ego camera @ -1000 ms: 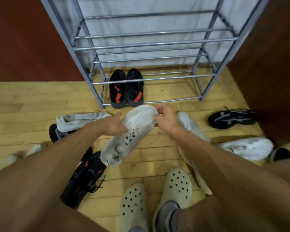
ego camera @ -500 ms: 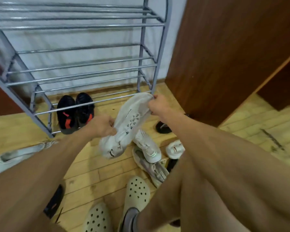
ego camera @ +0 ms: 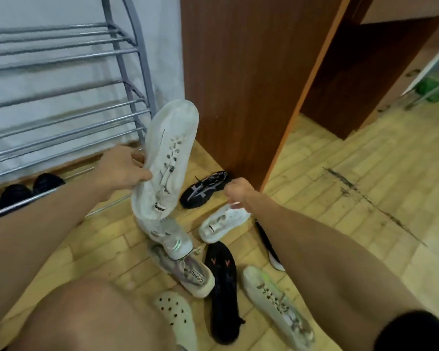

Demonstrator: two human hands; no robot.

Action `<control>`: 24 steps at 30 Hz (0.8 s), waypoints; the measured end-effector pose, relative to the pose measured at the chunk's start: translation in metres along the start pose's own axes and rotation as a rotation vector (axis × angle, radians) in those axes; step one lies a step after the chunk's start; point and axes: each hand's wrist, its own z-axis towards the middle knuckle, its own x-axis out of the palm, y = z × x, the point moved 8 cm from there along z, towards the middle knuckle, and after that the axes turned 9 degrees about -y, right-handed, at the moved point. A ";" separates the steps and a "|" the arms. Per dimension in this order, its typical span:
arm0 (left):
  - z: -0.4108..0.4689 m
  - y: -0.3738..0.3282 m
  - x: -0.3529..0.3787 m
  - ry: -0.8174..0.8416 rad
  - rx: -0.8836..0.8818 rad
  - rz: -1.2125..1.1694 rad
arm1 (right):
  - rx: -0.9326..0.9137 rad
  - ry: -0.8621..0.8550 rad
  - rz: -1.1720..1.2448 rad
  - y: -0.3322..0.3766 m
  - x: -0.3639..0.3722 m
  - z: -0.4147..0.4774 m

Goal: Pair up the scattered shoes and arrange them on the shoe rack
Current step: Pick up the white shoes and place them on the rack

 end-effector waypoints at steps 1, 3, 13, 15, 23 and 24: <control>0.004 0.004 0.012 0.056 -0.052 -0.063 | 0.053 0.015 0.052 -0.020 0.007 0.007; 0.012 0.015 0.038 0.144 -0.167 -0.161 | 0.155 0.051 0.101 -0.056 0.023 0.020; 0.029 0.076 0.159 0.382 -0.645 -0.462 | 0.610 0.015 0.418 -0.172 0.117 0.074; 0.034 0.080 0.169 0.416 -0.662 -0.469 | 0.701 -0.014 0.537 -0.180 0.133 0.077; 0.053 0.104 0.154 0.378 -0.637 -0.412 | 0.676 -0.041 0.669 -0.165 0.140 0.079; 0.052 0.106 0.148 0.360 -0.644 -0.425 | 0.656 -0.041 0.643 -0.162 0.135 0.077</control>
